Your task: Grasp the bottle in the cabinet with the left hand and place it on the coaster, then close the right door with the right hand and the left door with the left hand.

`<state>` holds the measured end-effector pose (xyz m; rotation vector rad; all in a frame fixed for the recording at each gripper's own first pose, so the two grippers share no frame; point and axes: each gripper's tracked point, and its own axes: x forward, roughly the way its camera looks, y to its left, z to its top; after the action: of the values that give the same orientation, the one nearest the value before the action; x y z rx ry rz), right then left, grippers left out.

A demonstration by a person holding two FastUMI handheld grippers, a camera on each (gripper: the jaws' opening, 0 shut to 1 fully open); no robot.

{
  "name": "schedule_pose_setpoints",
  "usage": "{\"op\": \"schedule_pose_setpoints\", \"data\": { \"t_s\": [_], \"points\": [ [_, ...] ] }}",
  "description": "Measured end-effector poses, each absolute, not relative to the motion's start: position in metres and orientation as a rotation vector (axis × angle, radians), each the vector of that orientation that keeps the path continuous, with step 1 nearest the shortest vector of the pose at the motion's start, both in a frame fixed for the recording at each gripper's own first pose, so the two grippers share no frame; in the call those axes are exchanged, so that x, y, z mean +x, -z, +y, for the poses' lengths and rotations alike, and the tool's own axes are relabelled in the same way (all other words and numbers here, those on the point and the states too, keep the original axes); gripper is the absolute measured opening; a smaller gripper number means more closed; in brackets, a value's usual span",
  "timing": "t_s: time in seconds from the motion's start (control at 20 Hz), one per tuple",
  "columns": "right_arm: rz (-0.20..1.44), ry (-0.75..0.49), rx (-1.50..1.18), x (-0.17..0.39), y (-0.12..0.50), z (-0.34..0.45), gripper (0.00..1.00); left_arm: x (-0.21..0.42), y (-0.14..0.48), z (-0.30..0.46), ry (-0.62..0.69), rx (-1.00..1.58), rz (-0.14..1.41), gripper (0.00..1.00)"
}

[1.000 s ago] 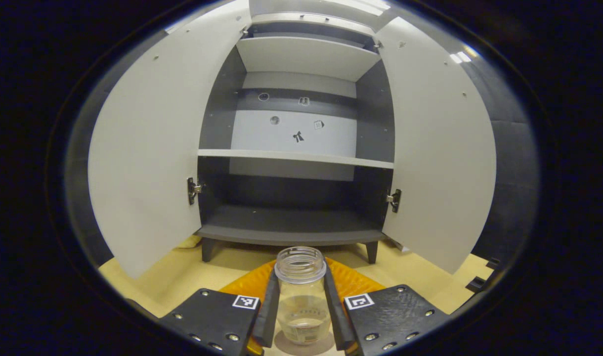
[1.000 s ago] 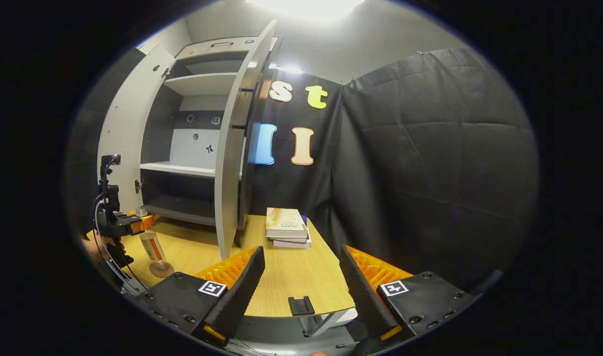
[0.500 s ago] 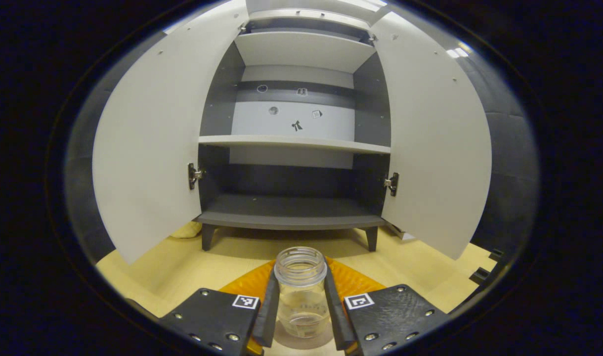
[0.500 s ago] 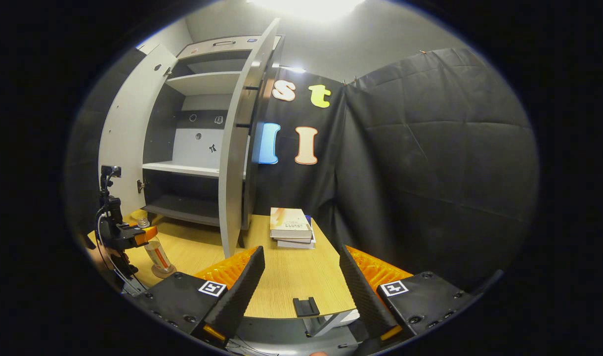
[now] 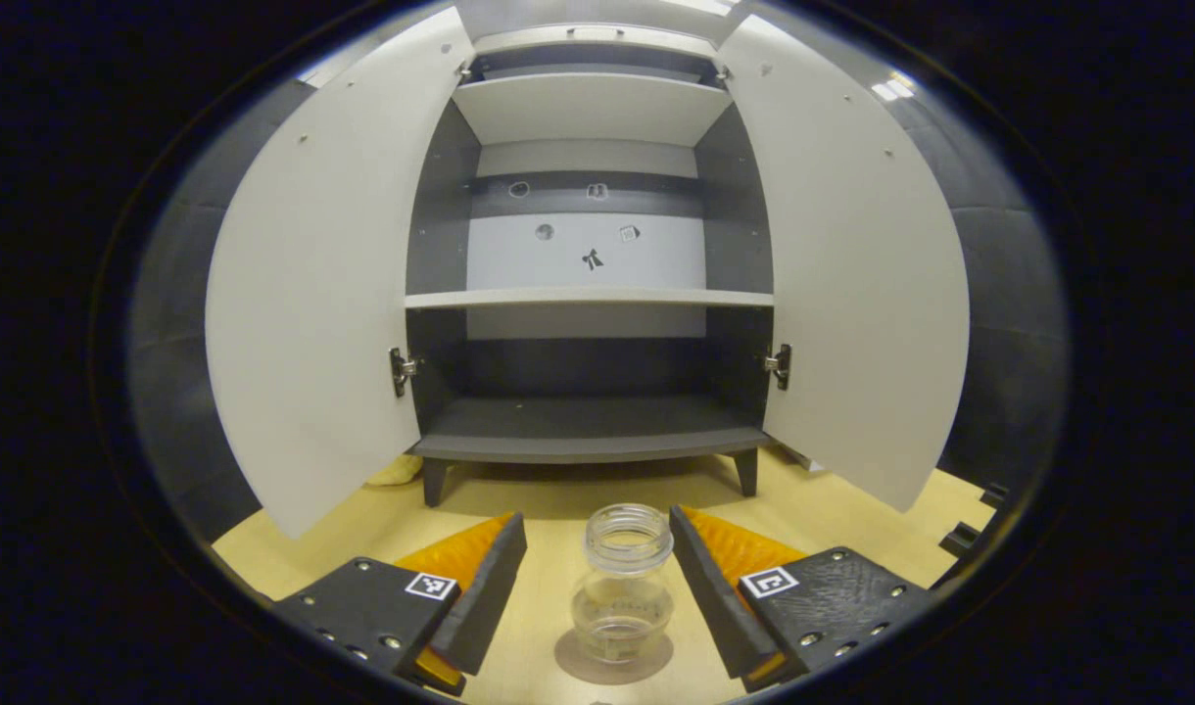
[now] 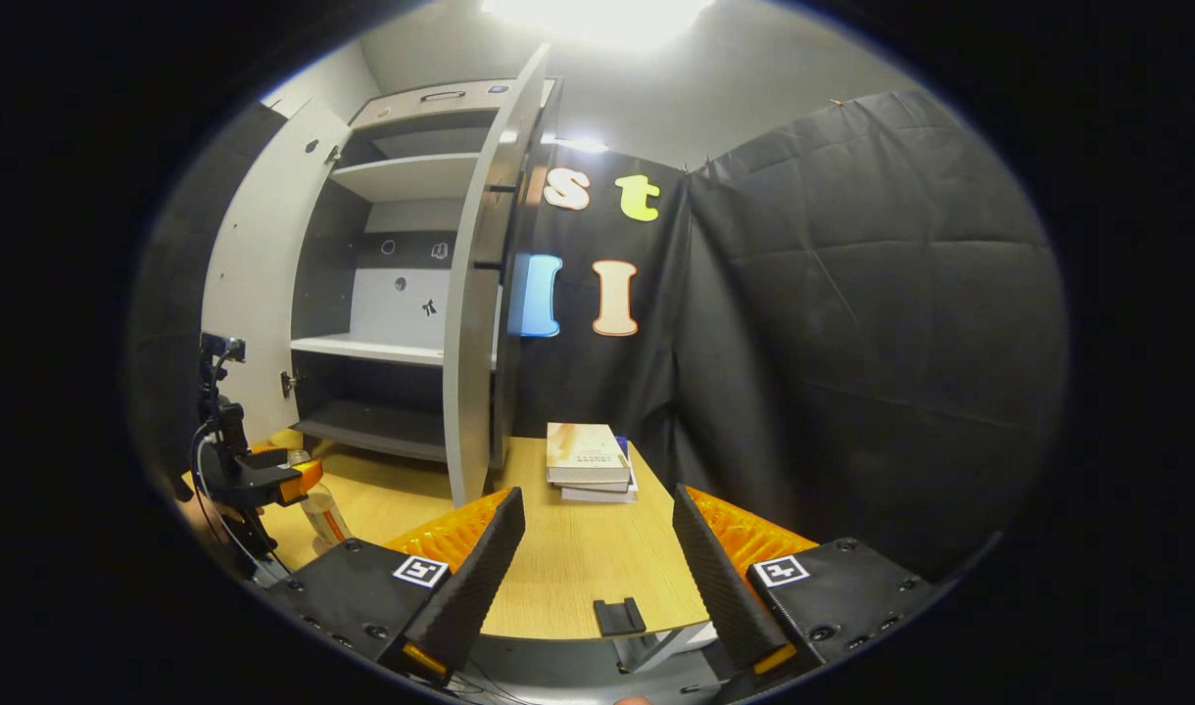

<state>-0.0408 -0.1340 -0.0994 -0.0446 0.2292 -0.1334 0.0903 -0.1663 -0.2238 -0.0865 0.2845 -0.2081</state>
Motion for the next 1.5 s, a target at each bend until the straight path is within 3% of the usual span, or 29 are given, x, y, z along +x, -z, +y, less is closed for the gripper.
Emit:
{"op": "schedule_pose_setpoints", "data": {
  "t_s": [0.45,0.8,1.1,1.5],
  "points": [
    [0.200,0.007,0.031,-0.004,0.045,-0.127,0.95,0.069,0.111,-0.128,0.158,-0.059,0.181,0.89],
    [0.177,-0.032,0.038,0.032,0.003,-0.124,0.97,0.039,0.059,-0.061,0.064,-0.047,0.140,0.89],
    [0.114,0.030,0.085,0.077,-0.036,-0.138,0.97,0.031,0.036,-0.002,-0.016,-0.008,0.122,0.90],
    [0.144,0.123,0.089,0.130,-0.050,-0.144,0.97,0.020,0.028,0.073,-0.112,0.017,0.116,0.90]
  ]
}}
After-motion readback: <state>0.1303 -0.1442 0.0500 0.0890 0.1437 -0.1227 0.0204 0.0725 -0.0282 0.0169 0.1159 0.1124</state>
